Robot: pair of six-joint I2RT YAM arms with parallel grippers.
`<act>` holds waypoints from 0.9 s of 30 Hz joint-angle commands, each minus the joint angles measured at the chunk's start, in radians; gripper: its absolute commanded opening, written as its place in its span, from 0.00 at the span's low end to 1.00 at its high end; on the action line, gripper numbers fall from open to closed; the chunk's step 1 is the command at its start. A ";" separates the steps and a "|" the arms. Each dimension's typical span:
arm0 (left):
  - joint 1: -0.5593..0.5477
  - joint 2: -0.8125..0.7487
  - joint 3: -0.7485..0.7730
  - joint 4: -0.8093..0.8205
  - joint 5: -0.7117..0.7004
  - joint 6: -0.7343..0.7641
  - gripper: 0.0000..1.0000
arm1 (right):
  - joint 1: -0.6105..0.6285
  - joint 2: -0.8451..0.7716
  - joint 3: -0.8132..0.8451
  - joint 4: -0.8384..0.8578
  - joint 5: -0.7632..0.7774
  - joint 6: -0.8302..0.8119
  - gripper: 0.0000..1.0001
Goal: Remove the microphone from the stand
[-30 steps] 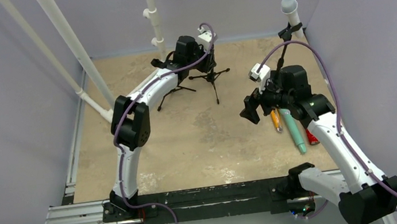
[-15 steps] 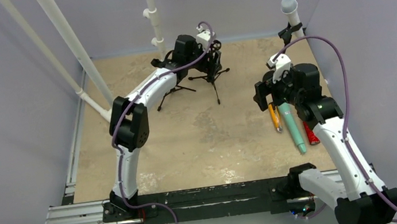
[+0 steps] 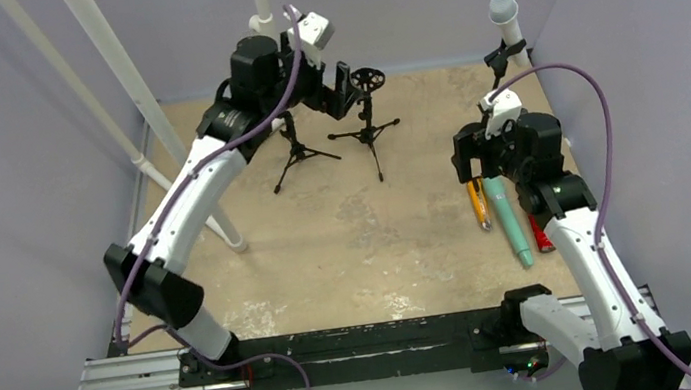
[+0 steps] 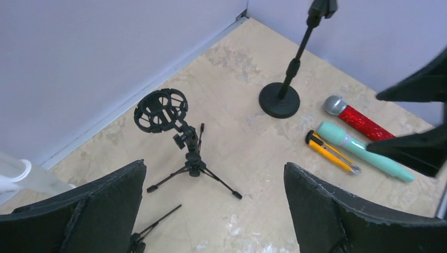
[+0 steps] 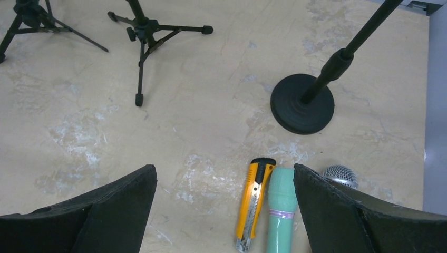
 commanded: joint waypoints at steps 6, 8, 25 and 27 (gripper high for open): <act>0.004 -0.252 -0.191 -0.113 0.071 -0.037 1.00 | -0.017 0.048 -0.074 0.342 0.111 0.082 0.98; 0.004 -0.290 -0.217 -0.130 0.079 -0.025 1.00 | -0.033 0.081 -0.075 0.403 0.116 0.097 0.98; 0.004 -0.370 -0.322 -0.105 0.058 0.037 1.00 | -0.191 0.315 -0.048 0.758 0.188 0.172 0.86; 0.004 -0.366 -0.324 -0.102 0.059 0.038 1.00 | -0.202 0.352 -0.035 0.788 0.186 0.184 0.86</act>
